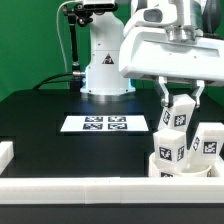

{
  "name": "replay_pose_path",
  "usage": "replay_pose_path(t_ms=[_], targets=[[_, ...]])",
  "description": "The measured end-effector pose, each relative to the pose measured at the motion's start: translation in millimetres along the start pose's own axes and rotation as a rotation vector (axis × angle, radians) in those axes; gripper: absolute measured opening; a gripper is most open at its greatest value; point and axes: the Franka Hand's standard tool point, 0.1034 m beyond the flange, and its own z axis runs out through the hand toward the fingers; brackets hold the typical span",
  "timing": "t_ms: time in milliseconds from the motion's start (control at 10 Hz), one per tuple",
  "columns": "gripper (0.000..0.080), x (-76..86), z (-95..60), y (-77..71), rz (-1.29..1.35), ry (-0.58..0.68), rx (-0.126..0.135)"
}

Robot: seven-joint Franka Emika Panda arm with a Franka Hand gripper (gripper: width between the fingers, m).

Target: Assemble stool

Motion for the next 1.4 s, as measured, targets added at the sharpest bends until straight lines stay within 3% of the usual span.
replay_pose_path(t_ms=[200, 1400], targets=[[0.0327, -3.3, 2.7, 7.2, -0.005, -0.006, -0.007], [0.0327, -0.9, 10.7, 1.2, -0.016, -0.004, -0.006]])
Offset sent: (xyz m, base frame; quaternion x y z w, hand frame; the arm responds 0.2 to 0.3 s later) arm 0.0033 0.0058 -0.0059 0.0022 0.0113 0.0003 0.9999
